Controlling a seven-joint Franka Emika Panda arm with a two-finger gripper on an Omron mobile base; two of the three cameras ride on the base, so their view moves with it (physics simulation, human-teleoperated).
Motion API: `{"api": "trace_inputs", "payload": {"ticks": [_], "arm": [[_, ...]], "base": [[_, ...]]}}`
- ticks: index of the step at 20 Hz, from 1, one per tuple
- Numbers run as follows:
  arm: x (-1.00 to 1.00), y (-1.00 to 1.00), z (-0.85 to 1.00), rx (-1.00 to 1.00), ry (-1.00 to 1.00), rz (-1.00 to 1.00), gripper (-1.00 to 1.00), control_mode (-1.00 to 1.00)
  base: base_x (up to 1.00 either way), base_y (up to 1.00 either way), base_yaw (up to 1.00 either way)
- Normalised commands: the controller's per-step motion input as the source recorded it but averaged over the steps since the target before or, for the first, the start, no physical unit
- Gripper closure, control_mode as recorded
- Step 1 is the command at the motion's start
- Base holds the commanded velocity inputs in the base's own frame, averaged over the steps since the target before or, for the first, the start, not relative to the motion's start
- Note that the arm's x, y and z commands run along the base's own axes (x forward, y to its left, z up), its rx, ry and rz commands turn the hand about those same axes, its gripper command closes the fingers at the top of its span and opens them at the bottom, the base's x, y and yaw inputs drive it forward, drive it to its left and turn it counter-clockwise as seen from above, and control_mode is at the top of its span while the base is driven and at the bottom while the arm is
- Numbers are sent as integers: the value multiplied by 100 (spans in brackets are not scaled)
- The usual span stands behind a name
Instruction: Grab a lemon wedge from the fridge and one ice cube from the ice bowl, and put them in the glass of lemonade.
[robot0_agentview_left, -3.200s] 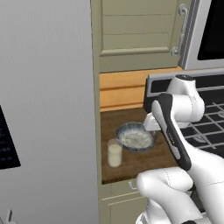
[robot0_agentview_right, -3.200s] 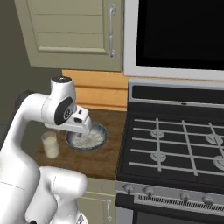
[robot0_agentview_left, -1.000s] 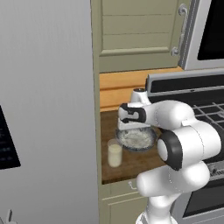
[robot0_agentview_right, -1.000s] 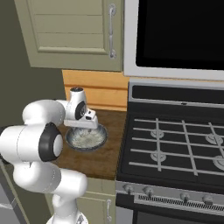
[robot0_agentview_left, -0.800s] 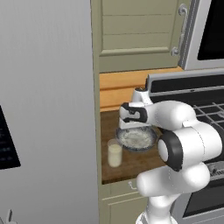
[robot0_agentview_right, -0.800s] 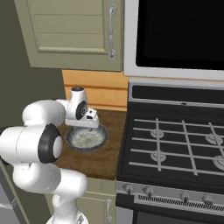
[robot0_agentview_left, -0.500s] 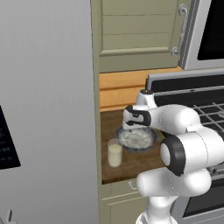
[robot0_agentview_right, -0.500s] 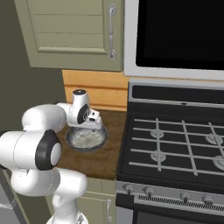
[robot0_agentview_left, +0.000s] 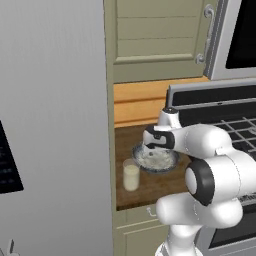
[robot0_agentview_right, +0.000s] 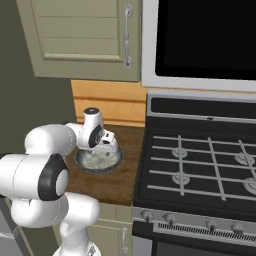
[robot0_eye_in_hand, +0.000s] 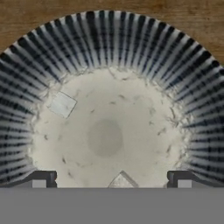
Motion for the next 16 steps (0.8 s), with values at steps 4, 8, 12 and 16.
{"api": "trace_inputs", "payload": {"ticks": [4, 8, 12, 16], "arm": [[-8, -6, -9, 0, 2, 0, -100, -100], [0, 0, -15, 0, 1, 0, -100, -100], [2, 0, -50, 0, 0, 0, -100, -100], [0, 0, -29, 0, 0, 0, -100, -100]], "base": [[0, 0, 0], [0, 0, 0], [0, 0, 0], [0, 0, 0]]}}
